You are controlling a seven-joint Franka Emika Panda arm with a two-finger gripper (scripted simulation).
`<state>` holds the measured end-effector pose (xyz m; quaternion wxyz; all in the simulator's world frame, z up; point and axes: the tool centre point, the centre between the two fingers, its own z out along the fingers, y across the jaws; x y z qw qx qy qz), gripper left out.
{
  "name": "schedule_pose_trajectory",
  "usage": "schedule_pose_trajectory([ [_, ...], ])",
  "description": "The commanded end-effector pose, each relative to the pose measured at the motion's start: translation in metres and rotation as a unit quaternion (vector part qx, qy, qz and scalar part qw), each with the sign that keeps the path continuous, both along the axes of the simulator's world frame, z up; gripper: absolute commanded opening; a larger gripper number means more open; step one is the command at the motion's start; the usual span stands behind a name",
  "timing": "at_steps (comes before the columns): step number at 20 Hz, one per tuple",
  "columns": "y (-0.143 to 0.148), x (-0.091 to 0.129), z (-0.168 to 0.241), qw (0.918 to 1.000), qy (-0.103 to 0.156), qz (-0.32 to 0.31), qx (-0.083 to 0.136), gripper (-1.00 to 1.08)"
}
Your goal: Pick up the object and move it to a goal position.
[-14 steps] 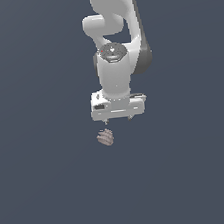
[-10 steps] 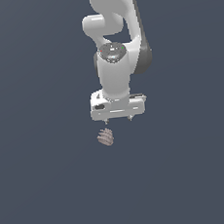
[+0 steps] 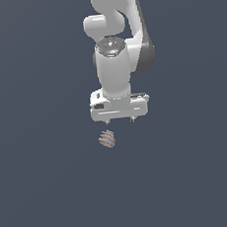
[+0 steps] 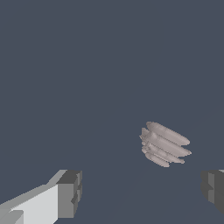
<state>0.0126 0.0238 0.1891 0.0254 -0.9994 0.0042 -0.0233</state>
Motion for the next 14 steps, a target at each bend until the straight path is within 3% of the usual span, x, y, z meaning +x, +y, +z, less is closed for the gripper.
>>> schedule_pose_trajectory([
  [1,0.0,0.0,0.0,1.0,0.0,0.0,0.0,1.0],
  [14,-0.008,0.0,-0.011,0.998,0.001,0.063,-0.008,1.0],
])
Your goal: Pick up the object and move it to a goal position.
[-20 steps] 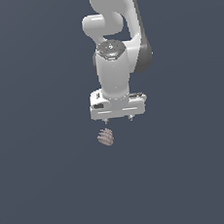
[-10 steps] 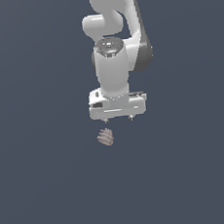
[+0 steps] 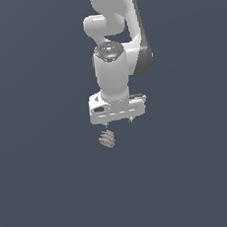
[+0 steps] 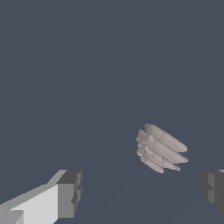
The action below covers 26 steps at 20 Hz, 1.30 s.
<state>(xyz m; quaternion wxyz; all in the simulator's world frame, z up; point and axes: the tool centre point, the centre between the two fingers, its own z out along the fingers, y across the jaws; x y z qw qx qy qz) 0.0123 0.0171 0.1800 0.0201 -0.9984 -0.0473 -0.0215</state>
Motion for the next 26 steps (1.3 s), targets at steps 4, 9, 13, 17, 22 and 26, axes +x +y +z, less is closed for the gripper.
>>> schedule_pose_trajectory([
  [4,-0.007,0.0,-0.009,0.9987,0.001,0.051,-0.006,1.0],
  [9,-0.015,-0.001,-0.019,0.9934,0.002,0.114,-0.012,1.0],
  [13,-0.021,-0.002,-0.028,0.9859,0.003,0.167,-0.017,1.0],
  [17,-0.028,-0.002,-0.037,0.9755,0.004,0.219,-0.02,1.0],
  [22,-0.036,-0.004,-0.048,0.9588,0.006,0.283,-0.024,1.0],
  [26,-0.041,-0.005,-0.056,0.9423,0.007,0.334,-0.026,1.0],
])
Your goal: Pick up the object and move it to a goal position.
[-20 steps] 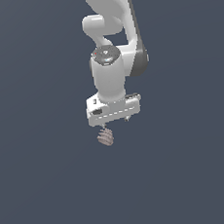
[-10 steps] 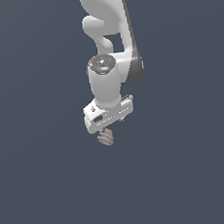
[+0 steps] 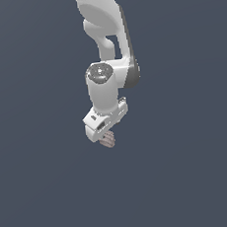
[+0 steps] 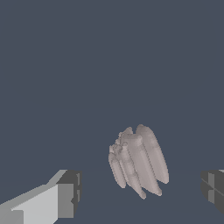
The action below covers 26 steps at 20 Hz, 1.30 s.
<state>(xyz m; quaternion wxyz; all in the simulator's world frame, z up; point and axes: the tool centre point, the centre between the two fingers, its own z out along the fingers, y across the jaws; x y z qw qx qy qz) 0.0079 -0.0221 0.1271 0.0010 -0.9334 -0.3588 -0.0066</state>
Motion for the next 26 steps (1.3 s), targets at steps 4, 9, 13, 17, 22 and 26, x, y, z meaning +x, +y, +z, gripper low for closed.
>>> schedule_pose_trajectory([
  [4,-0.008,-0.002,-0.011,0.9974,0.002,0.072,-0.003,1.0],
  [9,-0.013,-0.003,-0.019,0.9927,0.004,0.121,-0.004,1.0],
  [13,-0.016,-0.004,-0.023,0.989,0.005,0.148,-0.004,1.0],
  [17,-0.017,-0.004,-0.025,0.9865,0.005,0.164,-0.004,1.0],
  [22,-0.018,-0.004,-0.026,0.986,0.005,0.167,-0.004,1.0],
  [26,-0.018,-0.004,-0.032,0.9859,0.005,0.167,-0.004,1.0],
])
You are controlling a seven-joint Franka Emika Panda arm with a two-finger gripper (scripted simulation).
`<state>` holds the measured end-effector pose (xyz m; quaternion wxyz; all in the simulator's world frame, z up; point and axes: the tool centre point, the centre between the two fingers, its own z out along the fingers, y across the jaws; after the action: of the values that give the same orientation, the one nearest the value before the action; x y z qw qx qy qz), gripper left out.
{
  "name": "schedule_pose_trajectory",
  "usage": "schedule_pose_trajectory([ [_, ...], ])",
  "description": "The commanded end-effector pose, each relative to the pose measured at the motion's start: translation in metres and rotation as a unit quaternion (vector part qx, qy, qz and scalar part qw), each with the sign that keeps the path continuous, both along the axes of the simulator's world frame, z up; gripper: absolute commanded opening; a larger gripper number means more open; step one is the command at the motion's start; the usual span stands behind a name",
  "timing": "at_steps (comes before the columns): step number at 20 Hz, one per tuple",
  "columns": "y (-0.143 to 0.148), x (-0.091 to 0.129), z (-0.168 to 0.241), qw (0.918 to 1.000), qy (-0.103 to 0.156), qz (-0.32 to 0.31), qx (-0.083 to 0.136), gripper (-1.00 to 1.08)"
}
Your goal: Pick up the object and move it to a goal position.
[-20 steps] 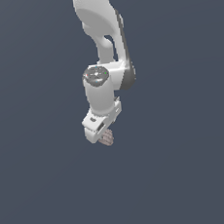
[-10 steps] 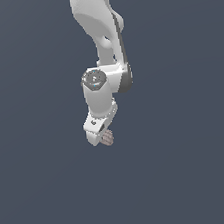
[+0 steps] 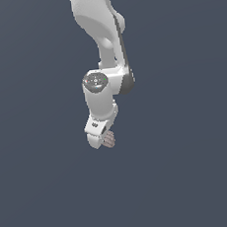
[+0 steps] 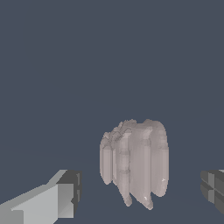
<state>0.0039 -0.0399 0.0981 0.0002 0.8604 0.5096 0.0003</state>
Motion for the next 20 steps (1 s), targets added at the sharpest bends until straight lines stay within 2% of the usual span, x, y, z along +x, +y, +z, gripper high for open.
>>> schedule_pose_trajectory([
  [1,0.0,0.0,-0.007,1.0,0.0,0.0,0.0,1.0],
  [8,0.0,-0.002,-0.04,1.0,0.0,0.002,0.0,1.0],
  [13,0.0,0.0,-0.047,1.0,0.0,0.002,0.0,1.0],
  [14,0.0,0.0,-0.047,1.0,0.0,0.002,0.0,-1.0],
  [20,0.0,0.0,-0.047,1.0,0.0,0.002,0.0,-1.0],
])
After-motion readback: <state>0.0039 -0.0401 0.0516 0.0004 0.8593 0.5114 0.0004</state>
